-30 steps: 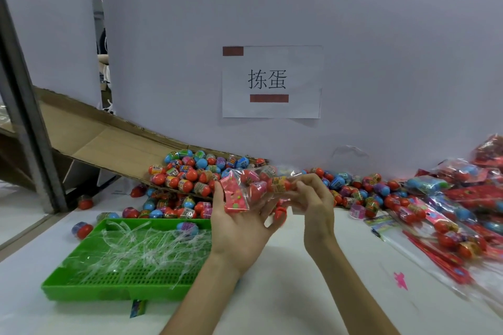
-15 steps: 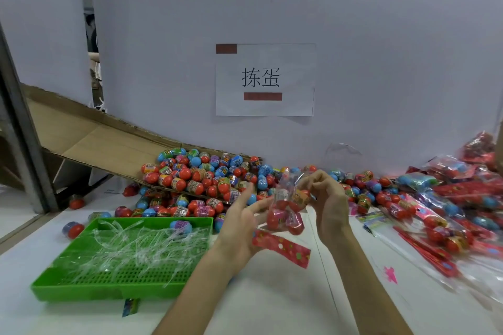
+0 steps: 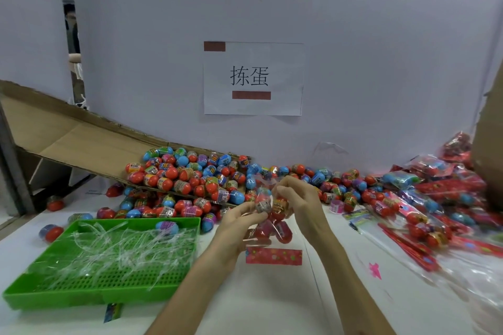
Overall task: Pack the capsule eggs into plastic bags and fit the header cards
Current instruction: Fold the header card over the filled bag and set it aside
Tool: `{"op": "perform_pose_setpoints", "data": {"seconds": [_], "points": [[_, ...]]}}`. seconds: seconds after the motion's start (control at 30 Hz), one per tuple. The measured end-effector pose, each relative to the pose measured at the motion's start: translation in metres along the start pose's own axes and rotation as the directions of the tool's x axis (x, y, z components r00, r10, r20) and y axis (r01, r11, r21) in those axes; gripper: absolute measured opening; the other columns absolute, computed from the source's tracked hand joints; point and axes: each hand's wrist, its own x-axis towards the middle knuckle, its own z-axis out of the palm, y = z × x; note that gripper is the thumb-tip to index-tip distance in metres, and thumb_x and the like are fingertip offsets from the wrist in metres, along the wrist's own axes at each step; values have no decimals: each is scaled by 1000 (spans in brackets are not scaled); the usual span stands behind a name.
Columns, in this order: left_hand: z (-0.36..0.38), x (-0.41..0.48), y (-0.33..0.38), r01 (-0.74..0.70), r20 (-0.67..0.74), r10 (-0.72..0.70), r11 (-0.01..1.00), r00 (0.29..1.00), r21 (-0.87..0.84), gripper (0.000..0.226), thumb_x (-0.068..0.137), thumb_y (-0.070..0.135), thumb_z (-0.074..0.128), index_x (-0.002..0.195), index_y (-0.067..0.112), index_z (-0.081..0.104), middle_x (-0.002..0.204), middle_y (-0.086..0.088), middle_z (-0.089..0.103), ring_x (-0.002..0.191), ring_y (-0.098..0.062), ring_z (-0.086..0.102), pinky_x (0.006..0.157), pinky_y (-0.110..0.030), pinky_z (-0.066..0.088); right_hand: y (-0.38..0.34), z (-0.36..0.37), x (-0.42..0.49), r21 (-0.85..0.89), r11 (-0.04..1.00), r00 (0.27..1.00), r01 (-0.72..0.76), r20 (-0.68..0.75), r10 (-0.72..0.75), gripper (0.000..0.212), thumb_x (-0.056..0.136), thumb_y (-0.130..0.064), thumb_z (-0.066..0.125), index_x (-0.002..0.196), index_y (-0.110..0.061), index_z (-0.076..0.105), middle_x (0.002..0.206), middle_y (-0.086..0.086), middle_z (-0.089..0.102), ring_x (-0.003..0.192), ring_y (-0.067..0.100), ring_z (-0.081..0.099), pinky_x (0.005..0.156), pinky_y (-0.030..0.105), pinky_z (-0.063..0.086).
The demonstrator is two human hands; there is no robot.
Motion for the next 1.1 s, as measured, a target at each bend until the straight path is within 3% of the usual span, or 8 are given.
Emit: {"op": "perform_pose_setpoints", "data": {"seconds": [0.17,0.3,0.43,0.53,0.73,0.9,1.0,1.1], "points": [[4,-3,0,5,29,-5,1000,1000,11,29,94,34,74,120,21,73,111,-9,78,95,-28,76,84,-43,64,5,5,-1,-123,988,996,90,13,-89,20,93,-19,68,73,-16,68,69,-10,60,64,6,52,62,19,46],[3,-2,-1,-7,-55,7,1000,998,-3,31,92,36,75,119,22,72,107,-7,79,98,-29,77,92,-46,62,3,8,-2,-178,978,994,111,0,-113,21,95,-16,68,74,-18,68,69,-9,61,63,13,55,58,24,50],[-1,0,-1,-68,-165,72,997,984,27,7,89,25,73,90,26,80,86,-2,78,81,-20,68,66,-32,54,1,8,-1,-174,980,995,97,27,-93,20,97,-19,68,78,-13,69,72,-7,60,63,6,55,58,20,49],[-3,2,-2,-83,-213,92,995,973,50,16,87,20,70,73,26,77,75,2,74,73,-15,65,58,-26,50,-1,9,-1,-214,972,995,99,45,-92,20,98,-20,67,79,-11,70,77,-2,61,70,3,54,65,17,47],[-3,2,-3,-84,-209,91,996,974,41,13,88,16,70,83,22,81,88,-5,79,83,-22,73,65,-31,57,1,10,0,-237,968,993,81,105,-57,28,99,-24,65,71,-21,65,75,-7,58,69,3,54,66,17,46],[-2,4,-1,-92,-246,65,991,967,-98,8,93,19,74,99,19,79,97,-13,79,90,-30,77,78,-42,63,0,9,0,-69,994,997,80,3,-80,12,102,-20,61,101,-20,73,99,-7,70,84,9,66,74,27,54],[-5,5,2,-150,-302,92,973,949,-176,17,93,23,74,109,17,76,98,-12,80,88,-29,77,65,-35,60,-3,6,4,105,992,997,-66,45,62,39,98,-32,65,135,-28,56,123,-7,65,97,15,71,79,31,61],[-7,3,4,-208,-337,132,958,932,-198,22,94,23,75,114,16,74,98,-11,80,85,-26,77,62,-32,59,-4,7,3,6,964,929,-267,267,256,69,79,-52,73,140,-35,47,120,-9,64,103,12,67,80,28,59]]}}
